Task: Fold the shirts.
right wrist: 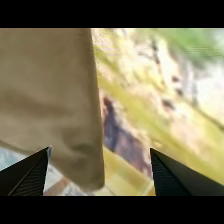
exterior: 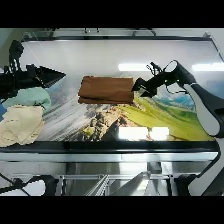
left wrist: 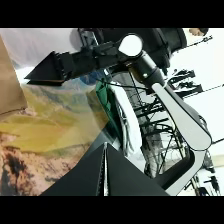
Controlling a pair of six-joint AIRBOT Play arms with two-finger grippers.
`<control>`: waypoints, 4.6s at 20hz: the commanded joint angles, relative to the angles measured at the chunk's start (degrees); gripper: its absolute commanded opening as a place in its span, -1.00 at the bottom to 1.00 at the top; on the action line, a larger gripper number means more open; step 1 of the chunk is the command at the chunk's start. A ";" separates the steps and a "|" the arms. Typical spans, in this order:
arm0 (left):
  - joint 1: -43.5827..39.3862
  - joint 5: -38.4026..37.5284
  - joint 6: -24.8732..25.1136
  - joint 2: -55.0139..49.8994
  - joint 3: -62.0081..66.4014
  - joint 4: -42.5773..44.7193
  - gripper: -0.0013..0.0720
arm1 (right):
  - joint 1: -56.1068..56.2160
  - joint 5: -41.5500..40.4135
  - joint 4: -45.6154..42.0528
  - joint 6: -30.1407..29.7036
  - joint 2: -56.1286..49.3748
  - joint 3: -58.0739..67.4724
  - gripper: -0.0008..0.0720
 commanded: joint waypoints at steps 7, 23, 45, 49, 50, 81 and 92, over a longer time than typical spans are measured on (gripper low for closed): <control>0.02 0.04 0.02 0.04 -0.13 -0.44 -0.93 | 4.55 -5.01 34.42 -17.40 -8.79 -0.24 -0.94; 0.02 -3.19 0.07 0.04 -0.13 0.11 -0.93 | -37.64 0.76 -12.79 8.76 40.13 0.46 -0.93; 0.02 -3.52 0.04 -0.13 -0.13 0.20 -0.93 | -78.01 33.57 -31.17 1.88 32.96 2.32 -0.94; 0.02 -3.78 0.07 -0.13 -0.13 0.22 -0.93 | -78.01 37.40 -40.00 4.22 32.11 1.64 -0.93; 0.02 -3.76 0.07 -0.13 -0.13 0.22 -0.93 | -78.01 38.36 -41.03 4.76 32.04 0.98 -0.89; -7.04 8.68 4.50 23.87 -40.59 6.69 -0.95 | 3.08 -7.23 -21.55 11.54 77.90 -65.64 -0.94; -6.93 11.10 -2.62 41.81 -45.55 7.58 -0.95 | 2.99 -8.87 -18.80 8.33 80.00 -67.89 -0.93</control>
